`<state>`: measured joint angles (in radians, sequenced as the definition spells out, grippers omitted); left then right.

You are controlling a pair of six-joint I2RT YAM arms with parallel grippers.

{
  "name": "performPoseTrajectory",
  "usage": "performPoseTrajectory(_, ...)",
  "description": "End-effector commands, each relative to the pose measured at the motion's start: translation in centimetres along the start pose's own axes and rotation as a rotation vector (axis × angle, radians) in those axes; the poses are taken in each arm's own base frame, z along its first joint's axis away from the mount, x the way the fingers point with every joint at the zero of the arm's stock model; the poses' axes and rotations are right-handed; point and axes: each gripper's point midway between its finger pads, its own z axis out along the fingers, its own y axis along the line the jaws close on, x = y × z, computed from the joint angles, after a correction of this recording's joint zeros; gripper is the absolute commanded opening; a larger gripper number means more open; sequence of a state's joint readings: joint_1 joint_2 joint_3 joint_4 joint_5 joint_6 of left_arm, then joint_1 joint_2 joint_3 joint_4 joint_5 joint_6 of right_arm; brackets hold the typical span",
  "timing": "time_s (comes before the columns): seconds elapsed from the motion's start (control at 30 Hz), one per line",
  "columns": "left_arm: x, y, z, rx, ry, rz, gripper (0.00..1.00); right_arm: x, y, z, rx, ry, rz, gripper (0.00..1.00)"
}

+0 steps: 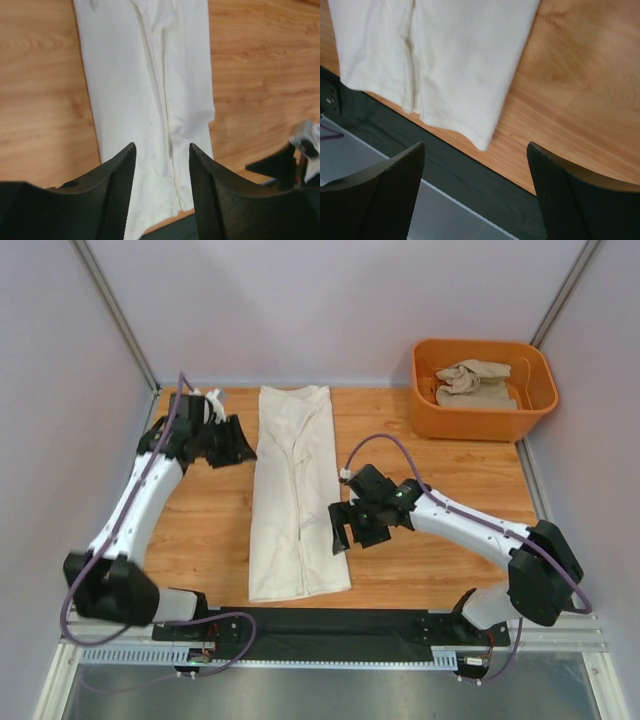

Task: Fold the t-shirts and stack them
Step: Fold the tshirt

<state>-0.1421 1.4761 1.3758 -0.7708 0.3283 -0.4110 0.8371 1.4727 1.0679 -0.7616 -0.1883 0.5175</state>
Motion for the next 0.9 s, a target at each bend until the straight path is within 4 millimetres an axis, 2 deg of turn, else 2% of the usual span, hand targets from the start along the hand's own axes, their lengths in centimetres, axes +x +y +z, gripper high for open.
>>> performPoseTrajectory(0.0,11.9,3.6,0.5,-0.078,0.246,-0.173,0.53,3.8,0.9,0.6,-0.187,0.087,0.026,0.79)
performPoseTrajectory(0.03,15.3,4.7,-0.3,-0.101,0.275,-0.195,0.53,3.9,1.8,0.6,-0.25,0.079,0.029,0.76)
performPoseTrajectory(0.1,17.8,4.8,-0.9,-0.079,0.267,-0.247,0.55,5.4,1.6,1.2,-0.285,0.101,0.083,0.74)
performPoseTrajectory(0.13,19.8,5.3,-1.3,-0.076,0.261,-0.269,0.58,5.1,2.3,1.1,-0.331,0.076,0.085,0.72)
performPoseTrajectory(0.17,20.5,5.4,-1.4,-0.081,0.257,-0.296,0.61,5.3,2.2,1.3,-0.339,0.075,0.097,0.71)
performPoseTrajectory(0.2,21.2,5.2,-1.5,-0.089,0.262,-0.325,0.74,6.3,1.6,2.1,-0.326,0.102,0.12,0.67)
performPoseTrajectory(0.23,21.3,5.0,-1.8,-0.091,0.26,-0.329,0.79,6.6,1.3,2.4,-0.316,0.118,0.147,0.64)
performPoseTrajectory(0.27,21.9,5.5,-1.8,-0.125,0.273,-0.36,0.79,7.0,1.1,3.1,-0.313,0.136,0.158,0.61)
performPoseTrajectory(0.3,22.8,5.9,-2.1,-0.163,0.3,-0.413,0.77,7.8,0.6,3.5,-0.307,0.157,0.175,0.55)
performPoseTrajectory(0.33,23.2,6.1,-2.3,-0.176,0.3,-0.426,0.76,8.1,0.5,3.8,-0.303,0.164,0.198,0.54)
performPoseTrajectory(0.43,26.1,7.1,-2.3,-0.207,0.317,-0.502,0.73,8.1,0.3,4.5,-0.307,0.14,0.233,0.56)
performPoseTrajectory(0.53,27.9,7.6,-2.2,-0.22,0.317,-0.535,0.68,7.7,0.2,4.9,-0.303,0.123,0.244,0.58)
performPoseTrajectory(0.67,28.6,7.8,-1.5,-0.237,0.339,-0.521,0.64,7.4,-0.7,5.9,-0.249,0.114,0.284,0.57)
performPoseTrajectory(0.87,30.6,8.5,-1.5,-0.293,0.36,-0.55,0.64,7.6,-0.9,6.9,-0.235,0.13,0.359,0.56)
